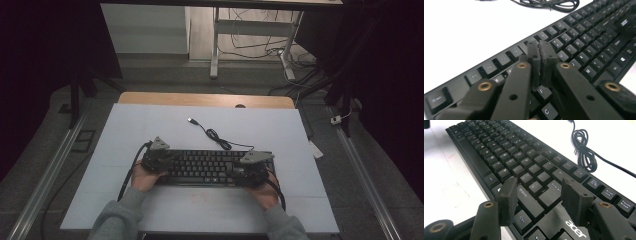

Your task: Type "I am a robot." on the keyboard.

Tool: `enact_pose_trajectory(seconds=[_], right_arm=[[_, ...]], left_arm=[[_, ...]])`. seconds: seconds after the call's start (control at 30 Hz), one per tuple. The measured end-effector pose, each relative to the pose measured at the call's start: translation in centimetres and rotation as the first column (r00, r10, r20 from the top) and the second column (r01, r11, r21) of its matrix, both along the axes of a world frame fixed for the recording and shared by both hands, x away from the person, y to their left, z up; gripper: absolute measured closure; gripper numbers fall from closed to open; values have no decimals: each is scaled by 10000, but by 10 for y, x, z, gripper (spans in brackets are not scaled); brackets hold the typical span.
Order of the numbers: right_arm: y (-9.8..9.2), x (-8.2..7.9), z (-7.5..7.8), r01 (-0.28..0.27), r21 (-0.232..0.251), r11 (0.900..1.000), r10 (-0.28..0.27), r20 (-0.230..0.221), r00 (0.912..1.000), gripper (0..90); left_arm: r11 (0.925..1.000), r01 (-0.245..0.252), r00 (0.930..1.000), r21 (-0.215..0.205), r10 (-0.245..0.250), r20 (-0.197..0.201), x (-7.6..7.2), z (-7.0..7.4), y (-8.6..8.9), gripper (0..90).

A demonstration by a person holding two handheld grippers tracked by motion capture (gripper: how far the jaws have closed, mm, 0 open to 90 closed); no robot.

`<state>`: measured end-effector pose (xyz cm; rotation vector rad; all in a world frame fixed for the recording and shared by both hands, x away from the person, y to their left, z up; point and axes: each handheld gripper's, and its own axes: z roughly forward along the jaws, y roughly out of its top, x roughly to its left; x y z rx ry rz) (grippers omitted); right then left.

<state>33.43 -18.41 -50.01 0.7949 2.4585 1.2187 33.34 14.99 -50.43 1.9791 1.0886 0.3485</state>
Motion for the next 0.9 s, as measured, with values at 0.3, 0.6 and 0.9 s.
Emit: enact_pose_trajectory(seconds=[0.3, 0.6, 0.9], right_arm=[[-1, 1, 0, 11, -36, 10000, -11, 29, 10000, 469], [-2, 1, -1, 54, -111, 9999, -53, 52, 10000, 466], [-2, 2, -2, 22, -181, 9998, -21, 49, 10000, 465]], left_arm=[[9991, -5, 10000, 425, 9, -88, -13, 8, 12, 459], [9991, -161, 9999, 386, 163, -41, -29, 10, 26, 367], [9986, -228, 9995, 469, 238, -192, -31, 7, 31, 345]])
